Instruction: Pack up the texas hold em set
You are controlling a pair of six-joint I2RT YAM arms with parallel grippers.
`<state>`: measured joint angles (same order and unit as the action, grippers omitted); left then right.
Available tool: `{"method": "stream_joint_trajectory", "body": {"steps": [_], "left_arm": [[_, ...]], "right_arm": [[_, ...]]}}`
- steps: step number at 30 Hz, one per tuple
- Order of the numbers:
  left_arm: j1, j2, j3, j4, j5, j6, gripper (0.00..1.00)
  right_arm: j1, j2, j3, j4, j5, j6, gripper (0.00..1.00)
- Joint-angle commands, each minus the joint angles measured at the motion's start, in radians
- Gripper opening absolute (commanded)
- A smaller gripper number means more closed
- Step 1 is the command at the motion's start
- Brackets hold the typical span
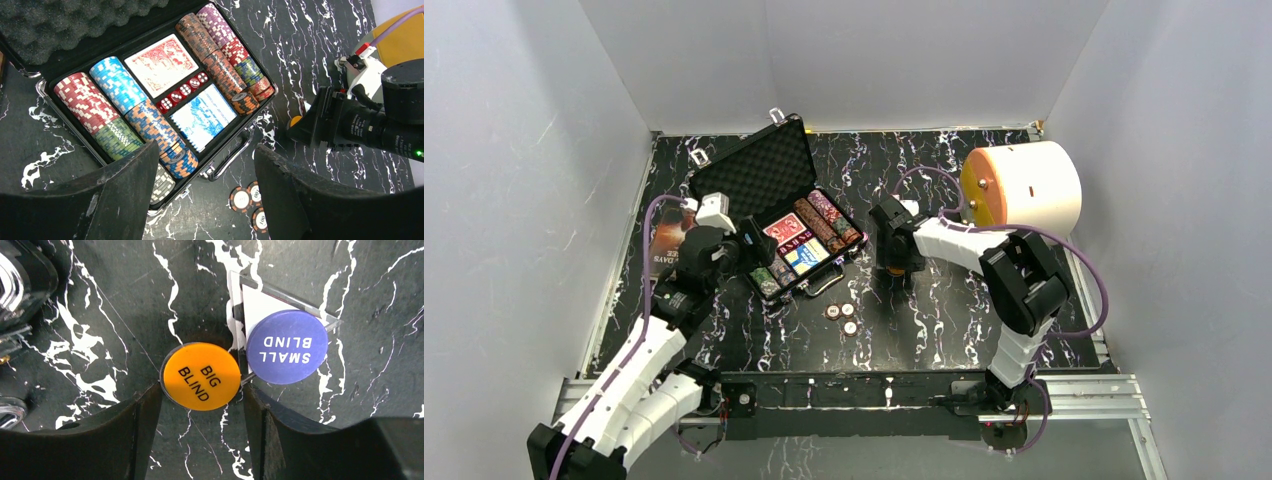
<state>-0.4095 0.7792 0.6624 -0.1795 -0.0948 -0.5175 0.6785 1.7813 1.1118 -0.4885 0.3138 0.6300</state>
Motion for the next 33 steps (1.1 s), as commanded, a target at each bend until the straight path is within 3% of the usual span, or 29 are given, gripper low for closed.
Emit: {"method": "stream_joint_trajectory", "body": {"steps": [1,8,22,33], "left_arm": [[-0.002,-0.028,-0.008,0.029,-0.014,-0.008,0.69],[-0.002,-0.031,-0.014,0.033,0.003,-0.01,0.7],[-0.002,0.111,-0.015,0.121,0.276,-0.006,0.74],[-0.002,0.191,-0.019,0.153,0.378,-0.109,0.74]], "right_arm": [[-0.015,0.051,0.035,-0.008,0.056,0.013,0.67],[-0.014,0.041,0.03,0.013,0.023,-0.001,0.55],[-0.044,-0.219,-0.131,0.161,-0.265,0.087,0.55],[-0.103,-0.277,-0.271,0.262,-0.548,0.201,0.55]]}}
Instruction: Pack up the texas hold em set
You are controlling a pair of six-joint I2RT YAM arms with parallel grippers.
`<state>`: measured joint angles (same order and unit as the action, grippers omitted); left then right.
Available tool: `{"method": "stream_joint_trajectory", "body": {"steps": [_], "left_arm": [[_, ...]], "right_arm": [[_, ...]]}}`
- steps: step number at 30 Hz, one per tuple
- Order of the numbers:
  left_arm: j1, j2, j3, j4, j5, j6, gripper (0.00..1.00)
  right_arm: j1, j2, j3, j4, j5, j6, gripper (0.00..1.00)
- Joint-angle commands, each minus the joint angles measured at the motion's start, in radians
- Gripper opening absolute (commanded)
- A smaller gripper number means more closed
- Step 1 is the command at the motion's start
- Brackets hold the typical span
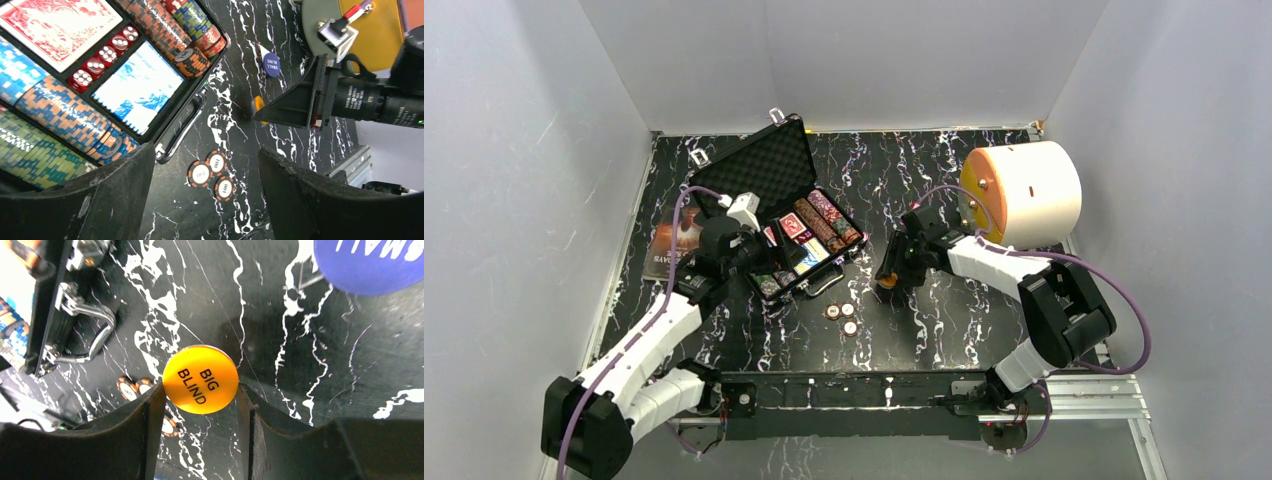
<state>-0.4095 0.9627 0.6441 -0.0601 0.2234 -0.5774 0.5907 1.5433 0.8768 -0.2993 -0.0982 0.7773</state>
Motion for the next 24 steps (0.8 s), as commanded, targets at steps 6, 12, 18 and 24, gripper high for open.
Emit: {"method": "stream_joint_trajectory", "body": {"steps": [6,12,18,24], "left_arm": [[-0.003,0.042,-0.036,0.085,0.134,-0.128,0.74],[-0.005,0.066,-0.08,0.146,0.181,-0.212,0.74],[-0.034,0.086,-0.106,0.171,0.192,-0.257,0.73],[-0.035,0.062,-0.105,0.158,0.152,-0.251,0.73]], "right_arm": [[-0.032,-0.04,-0.079,0.124,-0.236,0.094,0.56],[-0.038,-0.053,-0.141,0.213,-0.318,0.206,0.57],[-0.039,-0.03,-0.173,0.236,-0.291,0.235,0.59],[-0.034,-0.035,-0.162,0.126,-0.136,0.123,0.63]]}}
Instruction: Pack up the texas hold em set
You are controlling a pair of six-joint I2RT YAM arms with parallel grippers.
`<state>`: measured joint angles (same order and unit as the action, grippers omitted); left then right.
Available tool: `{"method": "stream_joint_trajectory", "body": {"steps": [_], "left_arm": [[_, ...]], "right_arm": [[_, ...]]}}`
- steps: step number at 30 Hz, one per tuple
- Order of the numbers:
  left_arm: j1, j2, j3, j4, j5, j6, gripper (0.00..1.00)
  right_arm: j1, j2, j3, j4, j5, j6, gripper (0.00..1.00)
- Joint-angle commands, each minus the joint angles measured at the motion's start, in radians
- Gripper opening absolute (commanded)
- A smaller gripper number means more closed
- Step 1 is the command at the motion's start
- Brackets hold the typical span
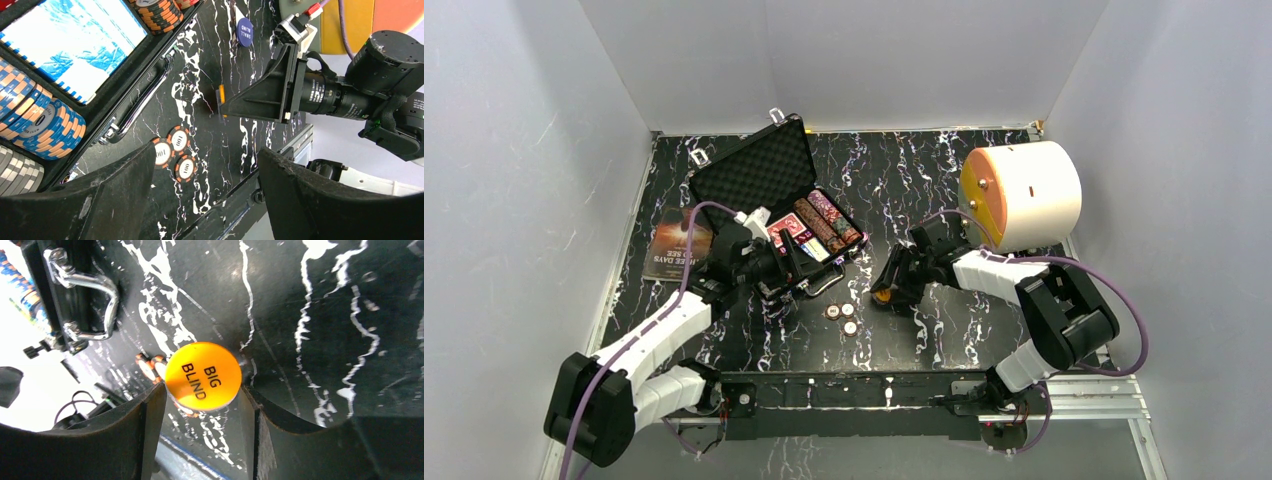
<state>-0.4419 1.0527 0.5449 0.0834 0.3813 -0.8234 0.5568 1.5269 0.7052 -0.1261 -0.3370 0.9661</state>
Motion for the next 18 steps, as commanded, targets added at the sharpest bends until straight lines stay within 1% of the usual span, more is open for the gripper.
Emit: {"method": "stream_joint_trajectory", "body": {"steps": [1,6,10,14,18], "left_arm": [[-0.003,-0.025,0.0,0.012,-0.011,0.0,0.73],[-0.003,-0.006,0.026,-0.016,-0.029,0.034,0.73],[-0.003,0.006,0.046,-0.034,-0.04,0.056,0.73],[-0.003,0.007,0.05,-0.041,-0.045,0.065,0.73],[-0.003,-0.002,0.051,-0.06,-0.067,0.079,0.73]], "right_arm": [[0.001,-0.028,0.01,-0.066,0.131,-0.084,0.65],[0.006,-0.03,0.013,-0.137,0.257,-0.165,0.68],[0.017,-0.011,0.019,-0.145,0.295,-0.2,0.69],[0.078,0.024,0.072,-0.191,0.363,-0.23,0.71],[0.158,0.061,0.127,-0.248,0.491,-0.25,0.73]]}}
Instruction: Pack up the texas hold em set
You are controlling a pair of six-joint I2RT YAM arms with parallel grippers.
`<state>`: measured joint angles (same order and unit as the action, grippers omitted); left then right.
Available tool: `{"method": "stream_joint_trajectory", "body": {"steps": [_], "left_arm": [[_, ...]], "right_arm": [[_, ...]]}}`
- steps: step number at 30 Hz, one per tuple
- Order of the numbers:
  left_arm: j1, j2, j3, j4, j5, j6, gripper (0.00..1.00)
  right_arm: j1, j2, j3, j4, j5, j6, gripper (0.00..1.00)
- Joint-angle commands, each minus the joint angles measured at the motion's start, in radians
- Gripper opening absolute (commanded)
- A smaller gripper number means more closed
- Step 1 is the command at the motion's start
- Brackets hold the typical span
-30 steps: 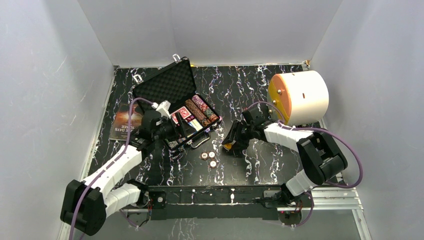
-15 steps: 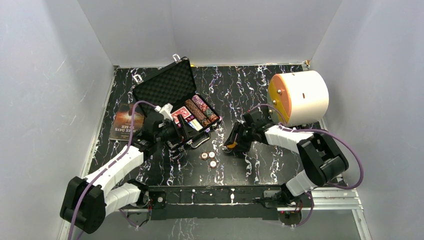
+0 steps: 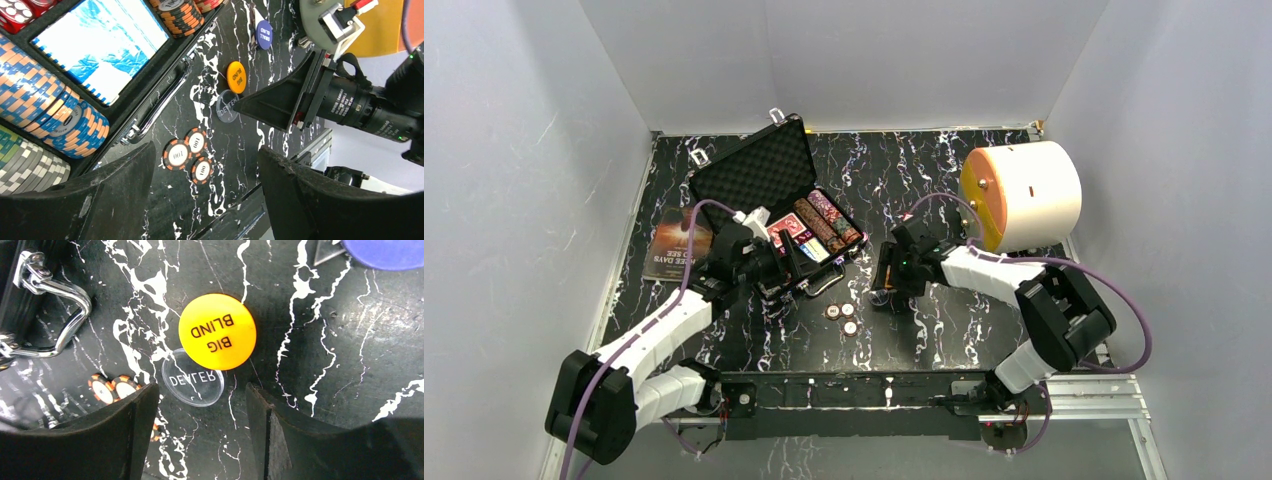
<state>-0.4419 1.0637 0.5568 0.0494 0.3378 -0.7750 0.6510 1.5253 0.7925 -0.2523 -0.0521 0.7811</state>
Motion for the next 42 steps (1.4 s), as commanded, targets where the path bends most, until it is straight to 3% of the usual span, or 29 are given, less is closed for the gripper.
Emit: {"method": "stream_joint_trajectory", "body": {"steps": [1,6,11,14,19,25,28,31,36,42], "left_arm": [[-0.003,-0.02,0.04,-0.035,-0.041,0.034,0.73],[-0.003,-0.094,0.042,-0.103,-0.184,0.039,0.74],[-0.003,-0.18,0.03,-0.149,-0.283,0.039,0.76],[-0.003,-0.219,0.034,-0.192,-0.341,0.043,0.76],[-0.003,-0.292,0.051,-0.244,-0.464,0.061,0.78],[-0.003,-0.332,0.1,-0.298,-0.55,0.108,0.79],[-0.003,-0.338,0.115,-0.318,-0.569,0.123,0.79],[-0.002,-0.341,0.111,-0.327,-0.572,0.124,0.79],[-0.003,-0.343,0.096,-0.327,-0.567,0.111,0.79],[-0.003,-0.336,0.094,-0.324,-0.569,0.111,0.8]], "right_arm": [[0.078,0.078,0.056,-0.141,0.237,-0.068,0.74],[0.161,0.143,0.126,-0.193,0.323,-0.086,0.8],[0.219,0.262,0.197,-0.251,0.39,-0.1,0.8],[0.268,0.309,0.248,-0.318,0.463,-0.102,0.73],[0.314,0.305,0.265,-0.363,0.496,-0.076,0.52],[0.317,0.262,0.353,-0.379,0.521,-0.091,0.49],[0.316,0.254,0.412,-0.396,0.529,-0.117,0.51],[0.317,0.262,0.423,-0.403,0.508,-0.13,0.6],[0.314,0.252,0.376,-0.4,0.437,-0.113,0.71],[0.31,0.222,0.313,-0.391,0.383,-0.093,0.77]]}}
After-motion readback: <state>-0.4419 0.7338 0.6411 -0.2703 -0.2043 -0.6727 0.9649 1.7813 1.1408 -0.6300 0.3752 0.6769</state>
